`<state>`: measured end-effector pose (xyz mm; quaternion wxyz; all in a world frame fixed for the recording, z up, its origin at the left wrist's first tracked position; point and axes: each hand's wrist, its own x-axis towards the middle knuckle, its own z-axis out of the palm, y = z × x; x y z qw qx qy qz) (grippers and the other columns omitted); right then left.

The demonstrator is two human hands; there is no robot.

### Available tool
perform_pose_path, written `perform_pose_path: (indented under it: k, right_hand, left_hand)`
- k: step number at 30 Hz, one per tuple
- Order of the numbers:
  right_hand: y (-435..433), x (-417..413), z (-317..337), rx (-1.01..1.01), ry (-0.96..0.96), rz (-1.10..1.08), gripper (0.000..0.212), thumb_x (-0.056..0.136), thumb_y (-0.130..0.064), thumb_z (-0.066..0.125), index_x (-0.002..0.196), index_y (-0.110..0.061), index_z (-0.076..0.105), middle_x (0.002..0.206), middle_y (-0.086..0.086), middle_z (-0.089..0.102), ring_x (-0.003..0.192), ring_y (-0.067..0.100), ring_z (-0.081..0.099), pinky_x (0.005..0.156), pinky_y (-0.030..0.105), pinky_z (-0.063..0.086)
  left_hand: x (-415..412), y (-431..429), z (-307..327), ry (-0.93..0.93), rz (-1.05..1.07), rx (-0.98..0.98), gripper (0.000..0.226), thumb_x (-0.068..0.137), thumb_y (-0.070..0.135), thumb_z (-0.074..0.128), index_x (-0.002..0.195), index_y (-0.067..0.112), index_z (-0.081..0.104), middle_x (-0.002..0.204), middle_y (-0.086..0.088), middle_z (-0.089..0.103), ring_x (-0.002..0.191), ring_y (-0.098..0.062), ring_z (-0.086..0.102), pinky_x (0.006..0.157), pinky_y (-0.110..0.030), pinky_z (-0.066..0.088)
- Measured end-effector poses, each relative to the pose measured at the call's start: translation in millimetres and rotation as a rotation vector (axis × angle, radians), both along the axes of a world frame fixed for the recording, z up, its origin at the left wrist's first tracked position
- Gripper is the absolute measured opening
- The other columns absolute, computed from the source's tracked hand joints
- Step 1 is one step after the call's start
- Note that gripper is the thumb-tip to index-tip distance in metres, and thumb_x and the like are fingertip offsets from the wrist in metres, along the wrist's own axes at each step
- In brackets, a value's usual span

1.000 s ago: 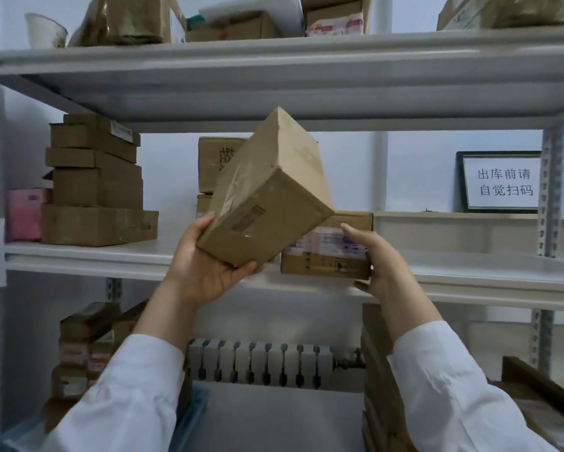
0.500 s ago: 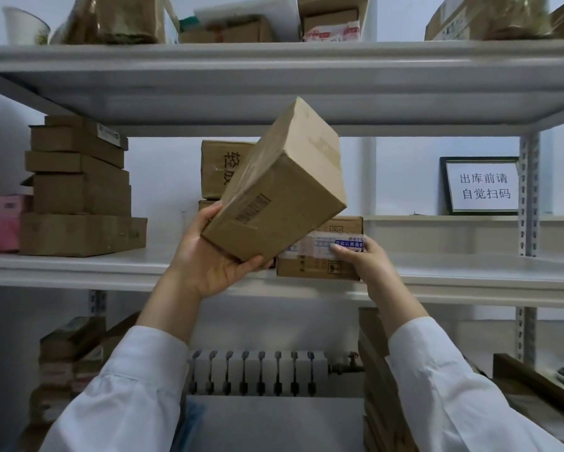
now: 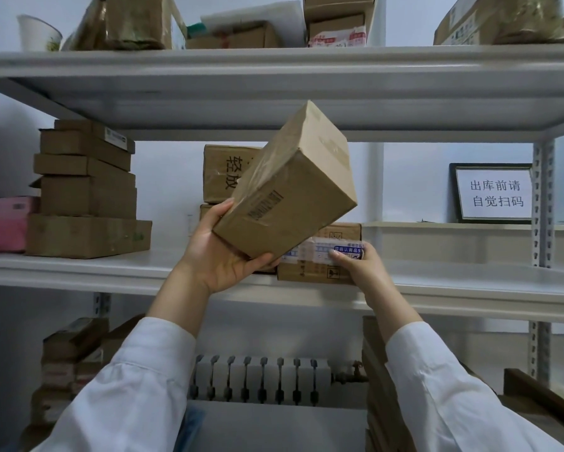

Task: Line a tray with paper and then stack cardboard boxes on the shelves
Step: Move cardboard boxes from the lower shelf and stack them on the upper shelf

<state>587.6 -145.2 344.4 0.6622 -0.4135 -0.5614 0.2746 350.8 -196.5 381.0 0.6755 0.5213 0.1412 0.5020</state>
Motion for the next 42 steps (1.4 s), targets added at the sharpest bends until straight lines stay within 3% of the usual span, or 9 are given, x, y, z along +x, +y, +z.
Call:
perform_pose_path:
  k: [7, 11, 16, 21, 25, 30, 35, 39, 42]
  right_hand:
    - [-9, 3, 19, -0.019, 0.03, -0.086, 0.098, 0.074, -0.026, 0.079, 0.149, -0.02, 0.016, 0.149, 0.011, 0.032, 0.131, 0.029, 0.041, 0.105, 0.04, 0.037]
    - [-47, -5, 48, 0.317, 0.211, -0.02, 0.06, 0.089, -0.041, 0.051, 0.143, -0.021, 0.033, 0.147, 0.005, 0.036, 0.13, 0.017, 0.039, 0.106, 0.033, 0.03]
    - [-78, -9, 65, 0.543, 0.173, 0.188, 0.052, 0.08, -0.053, 0.038, 0.129, -0.037, 0.038, 0.124, -0.017, 0.048, 0.108, -0.01, 0.051, 0.087, 0.018, 0.046]
    - [-70, -4, 69, 0.571, 0.103, 0.177, 0.076, 0.072, -0.034, 0.072, 0.139, -0.032, 0.038, 0.137, -0.001, 0.047, 0.12, 0.013, 0.053, 0.091, 0.033, 0.054]
    - [-58, -5, 76, 0.568, 0.217, 0.269, 0.062, 0.088, -0.015, 0.063, 0.144, -0.022, 0.036, 0.125, -0.001, 0.058, 0.113, 0.016, 0.059, 0.083, 0.03, 0.056]
    - [-42, -19, 94, 0.526, 0.411, 0.304, 0.043, 0.095, -0.018, 0.053, 0.136, -0.012, 0.043, 0.119, 0.002, 0.061, 0.108, 0.017, 0.06, 0.079, 0.028, 0.056]
    - [-26, -32, 117, 0.529, 0.461, 0.31, 0.042, 0.095, -0.019, 0.053, 0.136, -0.013, 0.043, 0.124, 0.005, 0.059, 0.112, 0.021, 0.059, 0.083, 0.03, 0.056]
    - [-12, -42, 135, 0.501, 0.471, 0.32, 0.041, 0.096, -0.02, 0.052, 0.136, -0.014, 0.043, 0.128, 0.007, 0.057, 0.113, 0.021, 0.057, 0.088, 0.033, 0.055]
    - [2, -51, 147, 0.437, 0.491, 0.323, 0.039, 0.095, -0.021, 0.054, 0.133, -0.014, 0.046, 0.124, 0.005, 0.058, 0.11, 0.019, 0.058, 0.086, 0.033, 0.056]
  left_hand:
    - [8, 6, 3, 0.025, 0.006, 0.034, 0.043, 0.075, 0.051, 0.05, 0.091, 0.02, 0.076, 0.094, -0.013, 0.072, 0.085, -0.036, 0.068, 0.058, -0.035, 0.06]
    - [17, 6, 10, 0.018, 0.011, 0.022, 0.044, 0.074, 0.049, 0.053, 0.102, 0.019, 0.07, 0.101, -0.013, 0.068, 0.098, -0.034, 0.06, 0.058, -0.036, 0.06]
    - [34, 5, 31, 0.084, 0.085, 0.062, 0.039, 0.082, 0.049, 0.05, 0.104, 0.02, 0.065, 0.092, -0.009, 0.07, 0.094, -0.027, 0.062, 0.065, -0.036, 0.058]
    - [44, 9, 59, 0.163, 0.216, 0.14, 0.063, 0.087, 0.07, 0.031, 0.11, 0.022, 0.064, 0.1, -0.01, 0.071, 0.097, -0.027, 0.065, 0.067, -0.036, 0.058]
    - [38, 12, 83, 0.204, 0.268, 0.207, 0.082, 0.081, 0.08, 0.021, 0.102, 0.016, 0.067, 0.093, -0.006, 0.072, 0.092, -0.024, 0.065, 0.071, -0.033, 0.055]
    - [29, 20, 97, 0.348, 0.506, 0.467, 0.067, 0.09, 0.067, 0.023, 0.104, 0.018, 0.067, 0.079, 0.004, 0.067, 0.072, -0.012, 0.058, 0.064, -0.028, 0.041]
    - [12, 52, 108, 0.319, 1.025, 0.691, 0.046, 0.094, 0.045, 0.046, 0.122, 0.012, 0.06, 0.121, -0.002, 0.059, 0.115, -0.016, 0.049, 0.096, -0.029, 0.036]
    - [-5, 83, 115, 0.741, 1.475, 0.767, 0.035, 0.097, 0.031, 0.043, 0.129, 0.024, 0.054, 0.144, -0.002, 0.041, 0.135, -0.025, 0.024, 0.107, -0.034, 0.023]
    - [-7, 97, 118, 0.955, 1.488, 0.672, 0.037, 0.096, 0.039, 0.042, 0.131, 0.032, 0.05, 0.155, -0.004, 0.018, 0.142, -0.028, 0.008, 0.113, -0.042, 0.014]
